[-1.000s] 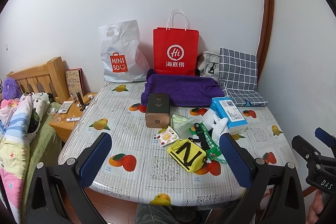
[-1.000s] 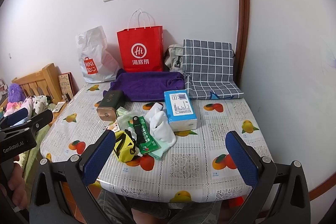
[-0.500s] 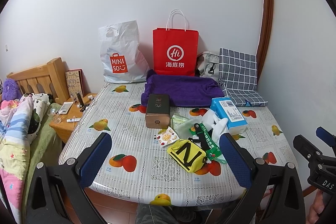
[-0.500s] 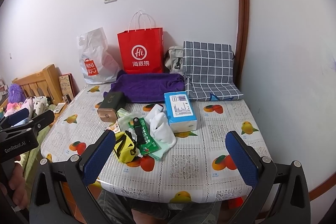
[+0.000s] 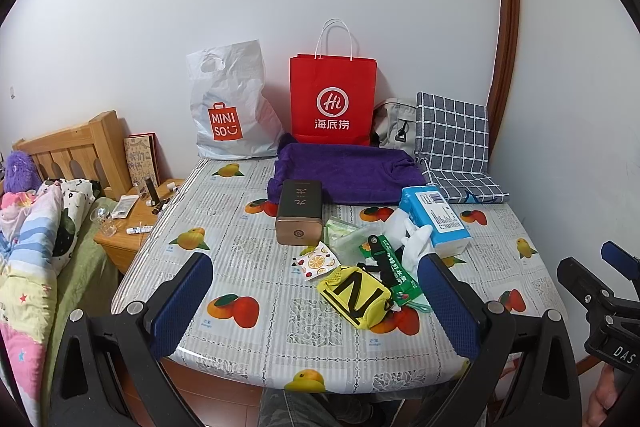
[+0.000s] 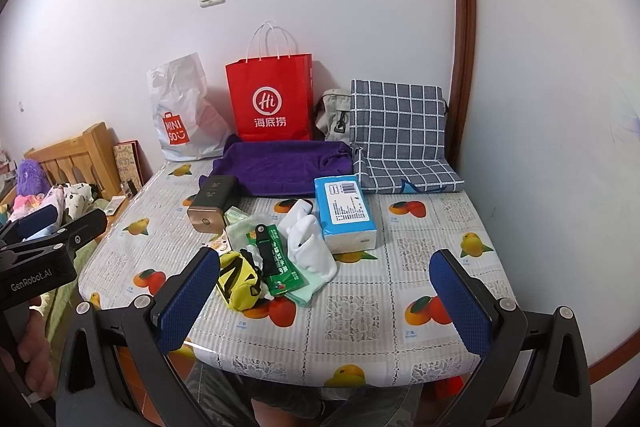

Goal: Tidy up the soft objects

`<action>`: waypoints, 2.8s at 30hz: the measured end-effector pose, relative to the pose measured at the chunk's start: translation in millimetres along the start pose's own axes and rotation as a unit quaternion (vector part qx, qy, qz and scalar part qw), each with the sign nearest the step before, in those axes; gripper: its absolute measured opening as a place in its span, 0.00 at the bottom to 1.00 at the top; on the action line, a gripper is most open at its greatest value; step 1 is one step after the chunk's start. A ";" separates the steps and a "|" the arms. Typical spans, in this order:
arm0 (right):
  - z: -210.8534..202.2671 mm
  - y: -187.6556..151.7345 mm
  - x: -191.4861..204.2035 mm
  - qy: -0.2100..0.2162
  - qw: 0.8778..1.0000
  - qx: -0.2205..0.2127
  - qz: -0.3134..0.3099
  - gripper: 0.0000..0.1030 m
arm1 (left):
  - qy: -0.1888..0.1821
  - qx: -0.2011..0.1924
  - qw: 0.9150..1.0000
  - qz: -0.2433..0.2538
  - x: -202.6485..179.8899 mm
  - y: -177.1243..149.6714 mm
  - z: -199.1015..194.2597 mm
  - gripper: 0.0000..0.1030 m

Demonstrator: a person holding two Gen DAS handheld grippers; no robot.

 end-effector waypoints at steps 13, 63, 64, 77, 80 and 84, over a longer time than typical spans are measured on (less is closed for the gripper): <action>8.9 -2.5 0.1 0.005 1.000 0.006 0.003 1.00 | 0.004 0.020 1.000 -0.003 2.6 3.4 10.7 1.00; 218.4 -34.9 -44.8 0.021 0.985 0.166 0.048 1.00 | 0.040 0.235 0.971 -0.002 10.4 -5.5 327.2 1.00; 220.4 -34.4 -44.2 0.021 0.985 0.167 0.047 1.00 | 0.041 0.234 0.971 -0.002 13.1 -5.8 326.3 1.00; 240.5 -37.0 -26.1 0.033 0.982 0.183 0.027 1.00 | 0.023 0.196 0.980 0.012 30.9 -12.0 319.5 0.88; 241.9 -37.5 -23.8 0.031 0.982 0.184 0.024 1.00 | 0.014 0.178 0.984 0.029 25.9 -16.4 311.4 0.71; 245.2 -37.1 -21.3 0.032 0.982 0.184 0.025 1.00 | 0.011 0.168 0.985 0.031 24.5 -19.6 304.9 0.59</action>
Point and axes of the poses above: each gripper's, at about its wrist camera, not at the fingertips, and z roughly the way its jaws point, x to its left, y to its top, the point moved 5 cm from there along z, roughly the way its jaws point, and after that the axes turned 13 degrees about x, right-handed, at the moved point
